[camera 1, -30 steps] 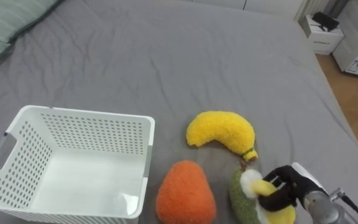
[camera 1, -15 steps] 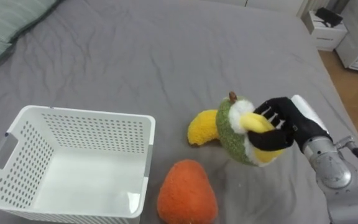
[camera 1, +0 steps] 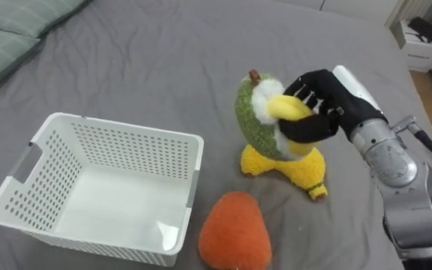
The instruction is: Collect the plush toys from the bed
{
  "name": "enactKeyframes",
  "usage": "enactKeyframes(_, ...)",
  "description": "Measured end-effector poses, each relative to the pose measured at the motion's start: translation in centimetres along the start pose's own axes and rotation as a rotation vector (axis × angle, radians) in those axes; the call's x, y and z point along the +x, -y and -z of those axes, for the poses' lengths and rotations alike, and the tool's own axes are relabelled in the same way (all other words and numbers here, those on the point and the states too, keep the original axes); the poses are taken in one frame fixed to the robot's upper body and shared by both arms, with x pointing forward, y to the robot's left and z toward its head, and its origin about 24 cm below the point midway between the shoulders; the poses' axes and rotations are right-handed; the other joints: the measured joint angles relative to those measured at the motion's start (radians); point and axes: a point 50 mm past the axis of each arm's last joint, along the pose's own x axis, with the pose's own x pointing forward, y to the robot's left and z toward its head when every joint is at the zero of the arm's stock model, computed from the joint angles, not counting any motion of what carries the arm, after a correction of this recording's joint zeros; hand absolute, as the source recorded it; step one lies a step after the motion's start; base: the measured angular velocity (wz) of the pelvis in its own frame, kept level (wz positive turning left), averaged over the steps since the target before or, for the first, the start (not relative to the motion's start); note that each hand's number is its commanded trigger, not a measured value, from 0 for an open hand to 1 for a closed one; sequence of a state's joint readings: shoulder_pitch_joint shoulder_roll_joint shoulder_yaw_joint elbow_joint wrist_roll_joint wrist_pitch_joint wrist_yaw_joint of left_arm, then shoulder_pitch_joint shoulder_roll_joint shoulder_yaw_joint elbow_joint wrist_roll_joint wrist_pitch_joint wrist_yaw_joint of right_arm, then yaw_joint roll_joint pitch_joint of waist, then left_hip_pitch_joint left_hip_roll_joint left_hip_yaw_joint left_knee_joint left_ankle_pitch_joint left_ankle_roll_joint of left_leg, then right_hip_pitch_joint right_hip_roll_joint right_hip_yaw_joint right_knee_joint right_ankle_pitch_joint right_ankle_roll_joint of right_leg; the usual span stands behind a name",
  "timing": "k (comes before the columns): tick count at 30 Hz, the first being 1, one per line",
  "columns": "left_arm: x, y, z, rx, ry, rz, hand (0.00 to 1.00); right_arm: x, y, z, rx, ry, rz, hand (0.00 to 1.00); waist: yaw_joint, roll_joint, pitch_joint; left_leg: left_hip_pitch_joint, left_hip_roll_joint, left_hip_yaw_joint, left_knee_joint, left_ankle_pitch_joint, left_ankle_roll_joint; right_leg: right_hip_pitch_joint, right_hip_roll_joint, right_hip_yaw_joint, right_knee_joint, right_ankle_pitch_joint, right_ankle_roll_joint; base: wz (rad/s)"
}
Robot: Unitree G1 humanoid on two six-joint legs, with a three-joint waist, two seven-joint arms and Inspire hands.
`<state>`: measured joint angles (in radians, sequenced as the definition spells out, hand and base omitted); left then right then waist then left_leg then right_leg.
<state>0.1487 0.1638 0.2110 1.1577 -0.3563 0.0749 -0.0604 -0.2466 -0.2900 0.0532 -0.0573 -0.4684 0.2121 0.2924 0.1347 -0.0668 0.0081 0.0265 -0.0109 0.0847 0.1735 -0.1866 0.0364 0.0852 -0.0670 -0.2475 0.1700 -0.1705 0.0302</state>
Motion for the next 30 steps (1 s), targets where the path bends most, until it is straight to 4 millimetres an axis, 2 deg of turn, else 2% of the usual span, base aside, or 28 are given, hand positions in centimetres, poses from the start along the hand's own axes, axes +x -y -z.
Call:
enactKeyframes(1,0.0,0.0,0.0,0.000,0.000,0.001,0.00,0.1,0.1,-0.2,-0.001,0.007,-0.001,1.00,0.002,0.001,0.0004,-0.001,-0.001,-0.005,0.001,0.001,0.001,0.001,-0.001,-0.004,0.000,0.000,0.000,0.21)
enactKeyframes(3,0.0,0.0,0.1,-0.004,-0.001,0.000,0.00,0.2,-0.1,-0.5,0.041,0.026,-0.015,1.00,0.036,0.001,0.0008,-0.002,-0.002,-0.009,0.003,0.005,0.001,0.003,-0.003,-0.014,0.000,0.000,0.000,0.09)
enactKeyframes(4,0.0,0.0,0.1,-0.004,-0.002,0.000,0.00,0.3,-0.3,-0.6,0.051,0.029,-0.022,1.00,0.041,0.001,0.0009,-0.003,-0.002,-0.010,0.004,0.005,0.001,0.003,-0.003,-0.016,0.000,0.000,0.001,0.10)
enactKeyframes(5,0.0,0.1,0.1,-0.004,-0.003,-0.002,0.00,0.4,-0.7,-0.9,0.059,0.038,-0.037,1.00,0.056,0.001,0.0014,-0.009,-0.004,-0.020,0.008,0.005,0.001,0.004,-0.004,-0.025,0.000,0.001,0.001,0.23)
enactKeyframes(8,0.1,0.5,-0.3,-0.001,0.004,0.006,0.00,0.7,-1.6,-1.6,0.060,0.063,-0.071,1.00,0.068,-0.004,0.0042,-0.035,-0.011,-0.056,0.018,0.010,0.002,-0.001,-0.007,-0.056,-0.001,0.001,0.001,0.33)
enactKeyframes(9,0.2,0.8,-0.6,0.001,0.009,0.012,0.00,0.9,-1.8,-2.2,0.054,0.078,-0.082,1.00,0.072,-0.009,0.0085,-0.044,-0.015,-0.072,0.016,0.016,0.002,-0.005,-0.009,-0.063,-0.002,0.001,0.001,0.38)
enactKeyframes(10,0.2,0.9,-0.8,-0.001,0.012,0.016,0.00,1.0,-1.9,-2.4,0.050,0.082,-0.088,1.00,0.081,-0.011,0.0089,-0.049,-0.016,-0.076,0.015,0.019,0.002,-0.009,-0.010,-0.066,-0.001,0.001,0.001,0.25)
enactKeyframes(12,0.3,1.5,-1.0,-0.009,0.015,0.031,0.00,1.2,-2.7,-3.0,0.024,0.084,-0.118,1.00,0.124,-0.016,0.0070,-0.051,-0.018,-0.080,0.011,0.027,0.002,-0.012,-0.011,-0.067,0.000,0.001,0.001,0.07)
enactKeyframes(15,0.3,2.0,-0.7,-0.012,0.008,0.042,0.00,1.5,-4.0,-4.0,-0.005,0.100,-0.164,0.98,0.150,-0.022,0.0093,-0.051,-0.023,-0.095,0.013,0.030,0.004,-0.002,-0.014,-0.084,-0.002,0.001,0.003,0.16)
enactKeyframes(16,0.3,2.1,-0.6,-0.014,0.002,0.045,0.00,1.6,-4.2,-4.3,-0.007,0.108,-0.175,0.80,0.166,-0.024,0.0106,-0.051,-0.025,-0.103,0.014,0.031,0.004,0.001,-0.015,-0.090,-0.003,0.002,0.003,0.19)
enactKeyframes(17,0.3,2.2,-0.6,-0.015,0.001,0.046,0.00,1.7,-4.3,-4.5,-0.010,0.113,-0.179,0.38,0.171,-0.026,0.0110,-0.051,-0.026,-0.105,0.015,0.031,0.005,0.003,-0.015,-0.093,-0.004,0.002,0.003,0.21)
enactKeyframes(18,0.3,2.3,-0.5,-0.016,-0.001,0.048,0.00,1.7,-4.4,-4.7,-0.014,0.120,-0.186,0.01,0.175,-0.029,0.0119,-0.052,-0.029,-0.118,0.018,0.032,0.005,0.008,-0.017,-0.105,-0.004,0.002,0.004,0.24)
enactKeyframes(23,0.3,2.3,-0.6,-0.017,-0.006,0.049,0.00,2.0,-4.9,-5.3,-0.013,0.128,-0.200,0.00,0.204,-0.033,0.0113,-0.067,-0.040,-0.147,0.030,0.036,0.008,0.010,-0.021,-0.119,-0.003,0.000,0.008,0.18)
enactKeyframes(30,0.3,2.4,-0.5,-0.011,-0.021,0.049,0.00,2.0,-6.0,-5.9,-0.015,0.134,-0.232,0.00,0.227,-0.037,0.0091,-0.076,-0.041,-0.158,0.030,0.042,0.007,0.004,-0.020,-0.118,-0.002,0.001,0.008,0.06)
